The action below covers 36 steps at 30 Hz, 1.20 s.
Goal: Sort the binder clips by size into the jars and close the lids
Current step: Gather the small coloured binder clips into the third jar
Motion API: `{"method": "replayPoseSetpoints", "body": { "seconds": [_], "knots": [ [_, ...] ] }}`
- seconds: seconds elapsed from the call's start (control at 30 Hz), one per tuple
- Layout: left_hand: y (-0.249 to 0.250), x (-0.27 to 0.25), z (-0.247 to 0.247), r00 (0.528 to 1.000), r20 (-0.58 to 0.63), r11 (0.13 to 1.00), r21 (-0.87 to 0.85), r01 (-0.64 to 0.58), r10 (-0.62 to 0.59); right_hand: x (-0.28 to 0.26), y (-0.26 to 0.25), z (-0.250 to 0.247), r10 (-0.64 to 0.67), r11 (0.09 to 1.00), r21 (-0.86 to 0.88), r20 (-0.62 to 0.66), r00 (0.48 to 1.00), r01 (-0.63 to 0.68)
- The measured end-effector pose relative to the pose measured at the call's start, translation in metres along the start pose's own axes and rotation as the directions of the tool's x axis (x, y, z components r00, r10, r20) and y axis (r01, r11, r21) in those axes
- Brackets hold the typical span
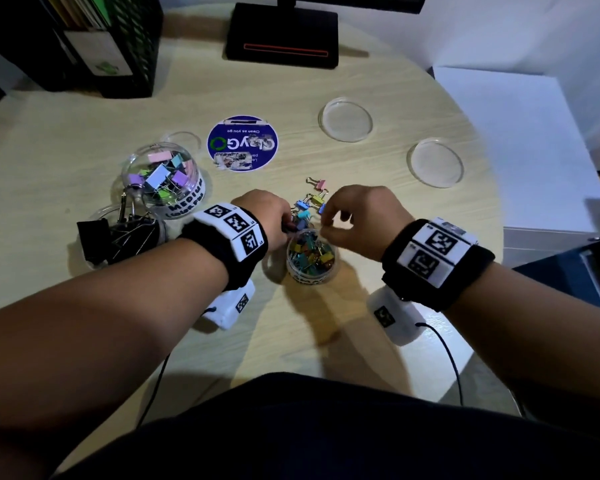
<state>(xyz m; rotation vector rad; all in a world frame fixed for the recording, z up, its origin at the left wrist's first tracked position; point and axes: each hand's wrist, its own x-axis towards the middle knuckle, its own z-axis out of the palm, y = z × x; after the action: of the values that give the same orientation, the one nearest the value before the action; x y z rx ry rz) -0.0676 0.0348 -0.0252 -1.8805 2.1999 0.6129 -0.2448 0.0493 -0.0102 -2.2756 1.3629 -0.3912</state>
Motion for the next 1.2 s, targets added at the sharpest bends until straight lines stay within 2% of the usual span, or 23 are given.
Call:
{"method": "replayPoseSetpoints", "body": {
  "seconds": [0.07, 0.17, 0.2, 0.27, 0.33, 0.37, 0.47, 0.6, 0.67, 0.77, 0.83, 0.9, 1.03, 1.1, 1.2],
  "knots": [
    [0.001, 0.002, 0.000, 0.999, 0.025, 1.000, -0.009, 0.023, -0.023, -0.003, -0.007, 0.006, -0.086, 0.995, -0.045, 0.096, 0.992, 0.091],
    [0.000, 0.004, 0.001, 1.000, 0.008, 1.000, -0.014, 0.021, -0.021, -0.002, -0.004, 0.015, -0.073, 0.983, -0.144, 0.248, 0.966, 0.112],
    [-0.001, 0.005, 0.002, 1.000, 0.004, 1.000, -0.011, 0.018, -0.018, -0.002, -0.002, 0.016, -0.083, 0.986, -0.121, 0.239, 0.967, 0.114],
    [-0.004, 0.004, 0.003, 1.000, 0.003, 1.000, -0.006, 0.018, -0.018, 0.000, 0.001, 0.014, -0.085, 0.995, -0.033, 0.139, 0.987, 0.090],
    [-0.008, 0.005, 0.005, 1.000, -0.011, 1.000, -0.016, 0.015, -0.015, 0.007, 0.007, 0.008, -0.015, 1.000, 0.010, 0.041, 0.999, 0.014],
    [-0.010, 0.005, 0.006, 1.000, -0.020, 1.000, -0.023, 0.009, -0.010, 0.012, 0.011, 0.006, 0.029, 0.999, -0.026, 0.032, 0.999, -0.028],
    [-0.012, 0.003, 0.007, 1.000, -0.029, 0.999, -0.046, 0.001, -0.003, 0.028, 0.027, 0.011, 0.142, 0.966, -0.234, 0.145, 0.979, -0.105],
    [-0.015, -0.001, 0.005, 0.998, -0.054, 0.992, -0.128, 0.022, -0.029, 0.034, 0.036, 0.023, 0.200, 0.944, -0.311, 0.277, 0.940, -0.109],
    [-0.021, -0.005, 0.004, 0.992, -0.095, 0.969, -0.239, 0.060, -0.084, 0.030, 0.035, 0.023, 0.192, 0.939, -0.331, 0.298, 0.935, -0.087],
    [-0.025, -0.015, 0.005, 0.980, -0.131, 0.889, -0.451, 0.073, -0.147, 0.022, 0.036, 0.021, 0.207, 0.936, -0.332, 0.262, 0.943, -0.113],
    [-0.020, -0.025, 0.007, 0.986, -0.130, 0.846, -0.533, 0.019, -0.104, 0.018, 0.038, 0.021, 0.242, 0.928, -0.343, 0.266, 0.933, -0.143],
    [-0.010, -0.033, 0.007, 0.992, -0.127, 0.844, -0.534, -0.048, -0.023, 0.016, 0.039, 0.022, 0.274, 0.912, -0.379, 0.278, 0.921, -0.158],
    [0.005, -0.040, 0.004, 0.984, -0.133, 0.905, -0.394, -0.162, 0.118, 0.012, 0.040, 0.021, 0.320, 0.906, -0.361, 0.244, 0.915, -0.221],
    [0.008, -0.040, 0.004, 0.977, -0.148, 0.927, -0.320, -0.196, 0.156, 0.011, 0.037, 0.017, 0.313, 0.920, -0.307, 0.195, 0.930, -0.245],
    [0.011, -0.043, 0.003, 0.963, -0.187, 0.920, -0.305, -0.246, 0.196, 0.006, 0.025, 0.009, 0.226, 0.964, -0.160, 0.066, 0.972, -0.214]
  ]
}}
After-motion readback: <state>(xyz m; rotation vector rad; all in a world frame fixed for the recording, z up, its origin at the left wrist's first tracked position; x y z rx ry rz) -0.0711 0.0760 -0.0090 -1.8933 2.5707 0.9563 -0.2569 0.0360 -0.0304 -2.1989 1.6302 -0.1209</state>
